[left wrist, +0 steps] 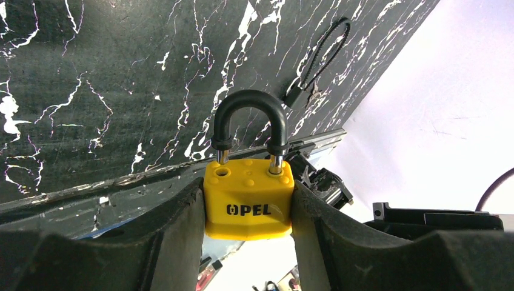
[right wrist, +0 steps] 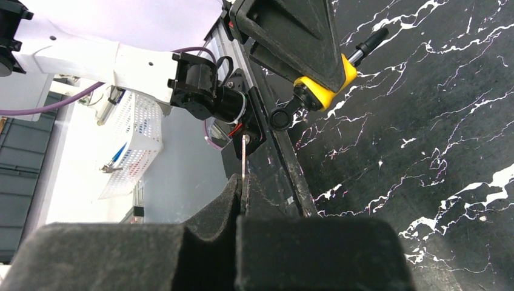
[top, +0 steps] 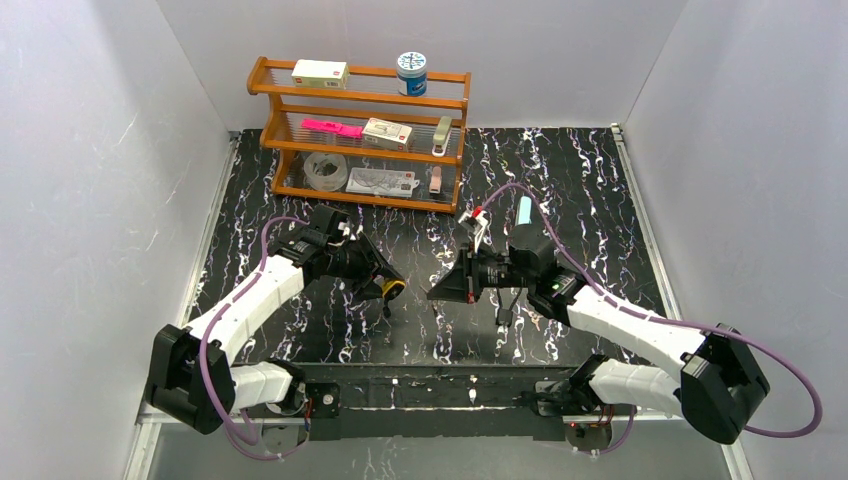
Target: Unlock with the key
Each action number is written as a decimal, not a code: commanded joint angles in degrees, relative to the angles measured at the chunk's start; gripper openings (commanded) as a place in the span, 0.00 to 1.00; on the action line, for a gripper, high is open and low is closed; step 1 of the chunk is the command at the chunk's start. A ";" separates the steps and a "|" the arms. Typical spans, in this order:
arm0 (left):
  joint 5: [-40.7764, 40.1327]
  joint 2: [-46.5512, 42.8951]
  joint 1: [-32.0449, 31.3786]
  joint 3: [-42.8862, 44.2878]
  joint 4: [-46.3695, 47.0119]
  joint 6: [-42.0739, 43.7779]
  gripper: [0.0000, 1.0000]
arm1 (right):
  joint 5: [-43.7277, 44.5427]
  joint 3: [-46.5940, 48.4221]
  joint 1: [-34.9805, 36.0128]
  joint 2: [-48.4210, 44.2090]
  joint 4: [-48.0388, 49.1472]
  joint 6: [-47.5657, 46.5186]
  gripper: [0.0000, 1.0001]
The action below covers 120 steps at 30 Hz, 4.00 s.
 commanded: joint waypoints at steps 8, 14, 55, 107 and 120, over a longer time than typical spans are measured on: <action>3.67 -1.22 -0.19 1.10 0.14 -0.87 0.22 | 2.89 3.12 3.25 2.17 -3.80 -4.03 0.01; 3.59 -1.69 -0.19 0.61 0.56 -1.56 0.22 | 7.02 6.09 6.21 4.83 -6.78 -5.01 0.01; 2.35 -7.54 -0.19 -6.81 8.71 -5.83 0.18 | 15.22 18.06 9.64 17.00 -17.43 6.47 0.01; 2.17 -8.69 -0.19 -7.45 11.05 -6.70 0.16 | 23.46 17.77 9.48 17.51 -19.29 13.04 0.01; -1.61 -10.47 -0.19 -7.35 11.22 -8.35 0.13 | 28.50 23.12 9.61 22.46 -24.34 11.80 0.01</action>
